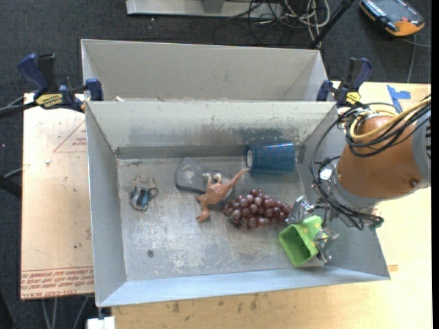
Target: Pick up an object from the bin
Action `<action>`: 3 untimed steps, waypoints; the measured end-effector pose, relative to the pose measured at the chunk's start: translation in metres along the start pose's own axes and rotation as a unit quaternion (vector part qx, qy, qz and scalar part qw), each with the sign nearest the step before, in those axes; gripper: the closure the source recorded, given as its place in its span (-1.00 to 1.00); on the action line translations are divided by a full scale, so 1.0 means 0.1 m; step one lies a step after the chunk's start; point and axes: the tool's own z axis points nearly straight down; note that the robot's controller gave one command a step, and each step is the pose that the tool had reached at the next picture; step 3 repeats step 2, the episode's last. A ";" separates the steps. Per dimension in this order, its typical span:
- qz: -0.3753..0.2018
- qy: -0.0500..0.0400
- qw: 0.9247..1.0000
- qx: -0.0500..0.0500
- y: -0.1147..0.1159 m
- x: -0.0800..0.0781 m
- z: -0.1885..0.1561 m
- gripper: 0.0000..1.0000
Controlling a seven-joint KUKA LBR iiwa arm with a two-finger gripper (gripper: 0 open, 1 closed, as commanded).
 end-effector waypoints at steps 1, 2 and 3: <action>0.000 0.000 1.000 0.000 0.00 0.00 0.00 1.00; 0.000 0.000 1.000 0.000 0.00 0.00 0.00 1.00; 0.000 0.000 1.000 0.000 0.00 0.00 0.00 1.00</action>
Offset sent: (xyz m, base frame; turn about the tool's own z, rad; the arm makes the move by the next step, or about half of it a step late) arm 0.0008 0.0013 0.0484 0.0034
